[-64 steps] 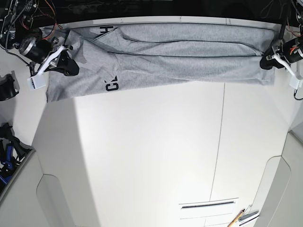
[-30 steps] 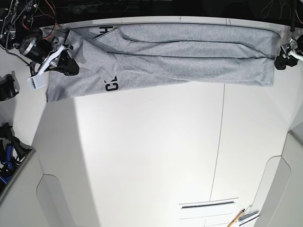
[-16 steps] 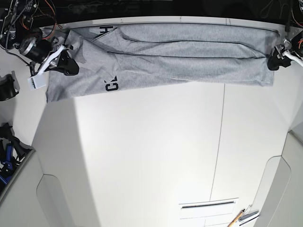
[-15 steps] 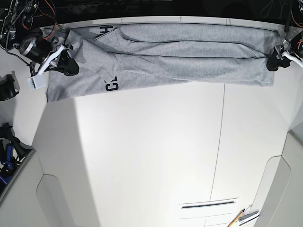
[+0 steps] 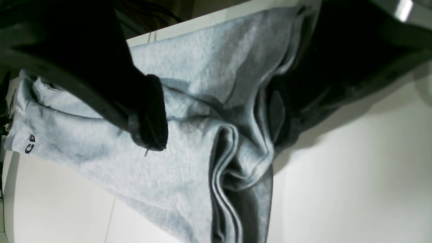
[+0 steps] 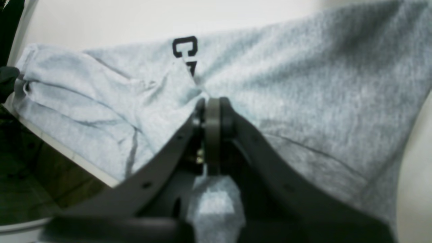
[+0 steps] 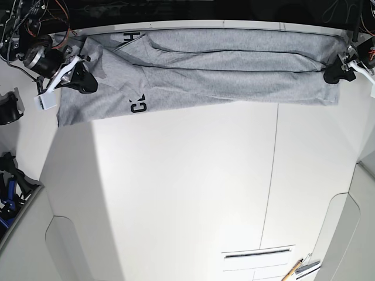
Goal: Fold the T-shirt properly
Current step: 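Grasp the strip end with the left gripper and adjust it, then lift the strip end with the left gripper toward the right gripper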
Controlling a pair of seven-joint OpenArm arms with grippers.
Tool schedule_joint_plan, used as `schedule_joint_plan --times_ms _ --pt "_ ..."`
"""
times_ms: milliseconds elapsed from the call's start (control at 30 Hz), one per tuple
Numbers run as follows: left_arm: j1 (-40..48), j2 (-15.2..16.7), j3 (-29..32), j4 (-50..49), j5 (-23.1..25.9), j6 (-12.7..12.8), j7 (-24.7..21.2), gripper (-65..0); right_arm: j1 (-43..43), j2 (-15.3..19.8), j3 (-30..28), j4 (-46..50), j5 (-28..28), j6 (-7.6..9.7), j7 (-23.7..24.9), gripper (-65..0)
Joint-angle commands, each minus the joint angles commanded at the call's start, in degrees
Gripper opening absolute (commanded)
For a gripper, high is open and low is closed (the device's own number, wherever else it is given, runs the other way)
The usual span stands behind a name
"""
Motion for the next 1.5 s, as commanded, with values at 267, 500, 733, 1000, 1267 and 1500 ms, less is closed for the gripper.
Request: schedule_joint_plan --times_ms 267,500,733,1000,1267,1500 --pt "0.0 0.0 0.0 0.0 -0.6 0.0 -1.0 -65.0 0.0 0.0 0.0 0.0 2.4 0.0 0.0 -65.0" --pt "-0.6 -0.7 0.0 0.1 -0.5 0.0 -6.0 -65.0 0.0 0.0 0.1 0.0 2.4 0.0 0.0 -65.0" --pt "-6.9 -3.1 0.0 0.1 6.6 0.0 -6.5 -65.0 0.7 0.3 2.3 0.0 3.5 0.02 0.0 -65.0" --pt "-10.6 -8.7 0.0 1.5 11.7 0.0 -9.9 -65.0 3.8 0.3 7.8 0.0 4.7 0.02 -2.1 -65.0" --pt "-5.5 -5.1 1.7 23.3 3.7 0.0 -2.6 -65.0 3.8 0.3 7.8 0.0 4.1 0.04 -1.9 -65.0" --pt "-4.7 -1.0 19.5 37.6 7.4 0.0 -6.6 -65.0 3.9 0.3 7.8 0.0 2.7 0.02 -1.8 -65.0"
